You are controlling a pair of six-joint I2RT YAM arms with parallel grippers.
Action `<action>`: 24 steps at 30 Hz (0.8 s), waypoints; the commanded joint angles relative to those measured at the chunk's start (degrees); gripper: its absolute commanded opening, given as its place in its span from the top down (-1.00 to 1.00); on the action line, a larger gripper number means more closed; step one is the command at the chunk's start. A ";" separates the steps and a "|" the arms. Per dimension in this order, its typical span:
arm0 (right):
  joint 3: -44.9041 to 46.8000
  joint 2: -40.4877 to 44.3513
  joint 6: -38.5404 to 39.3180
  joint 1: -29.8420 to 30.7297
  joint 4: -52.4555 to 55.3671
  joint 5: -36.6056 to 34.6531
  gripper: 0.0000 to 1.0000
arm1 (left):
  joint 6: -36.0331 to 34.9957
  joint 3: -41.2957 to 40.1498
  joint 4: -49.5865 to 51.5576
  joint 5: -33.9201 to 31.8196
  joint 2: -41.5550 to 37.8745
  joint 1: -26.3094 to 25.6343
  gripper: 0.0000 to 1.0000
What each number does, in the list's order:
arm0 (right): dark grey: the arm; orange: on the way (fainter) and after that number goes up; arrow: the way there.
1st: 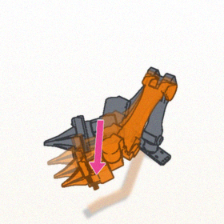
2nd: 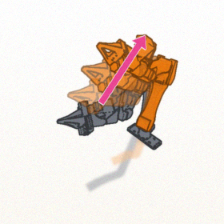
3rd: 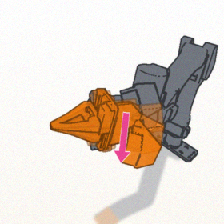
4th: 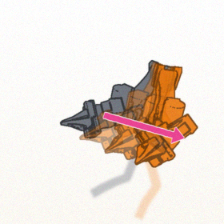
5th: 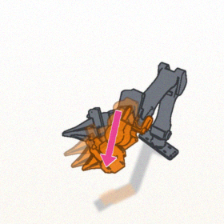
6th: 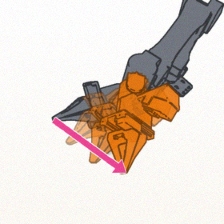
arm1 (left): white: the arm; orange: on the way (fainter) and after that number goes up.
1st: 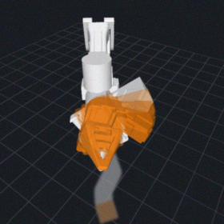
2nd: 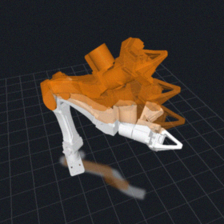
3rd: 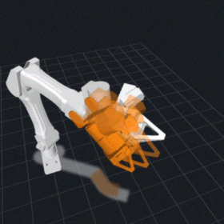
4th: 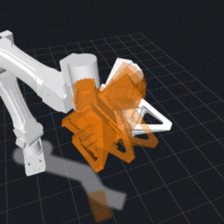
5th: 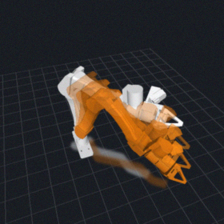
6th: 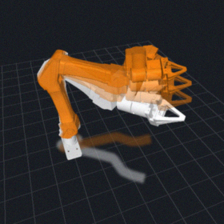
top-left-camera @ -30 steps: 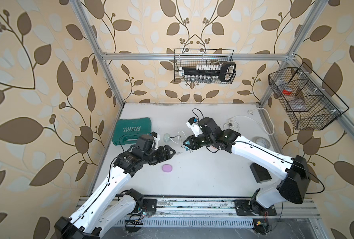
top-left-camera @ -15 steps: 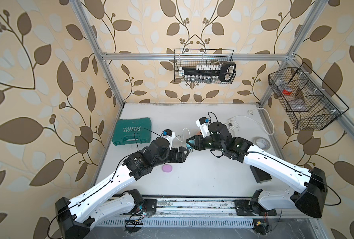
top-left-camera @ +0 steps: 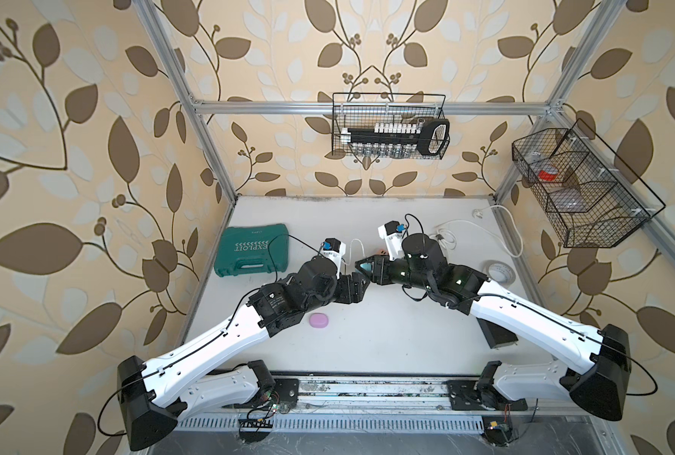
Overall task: Charge the bluetooth headset
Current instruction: Adjust the plug.
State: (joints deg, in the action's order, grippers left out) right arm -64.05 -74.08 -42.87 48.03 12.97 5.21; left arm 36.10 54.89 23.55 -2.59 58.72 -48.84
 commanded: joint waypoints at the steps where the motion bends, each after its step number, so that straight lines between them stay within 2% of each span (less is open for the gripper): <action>1: 1.19 1.66 -0.77 0.89 -1.18 -0.25 0.37 | -0.85 2.43 -3.01 -1.23 0.65 -0.12 -0.46; 8: 1.48 1.76 -1.57 1.12 -1.75 0.63 0.36 | -1.38 2.42 -4.44 0.42 0.96 -0.14 -0.02; 12: 2.00 1.66 -2.13 1.52 -2.47 1.17 0.34 | -1.80 2.32 -5.24 0.93 0.70 -0.13 0.31; 17: 2.62 2.01 -1.96 1.54 -2.56 1.51 0.28 | -2.27 2.40 -5.27 1.12 0.10 -0.20 0.43; 24: 2.97 3.96 0.37 1.44 -1.83 1.05 -0.15 | -3.20 2.59 -4.30 2.40 -0.26 -0.20 0.57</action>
State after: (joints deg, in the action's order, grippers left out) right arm -61.84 -72.20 -44.01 48.75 10.57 4.80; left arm 34.59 55.64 21.47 0.51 59.44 -49.12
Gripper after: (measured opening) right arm 0.558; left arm 0.295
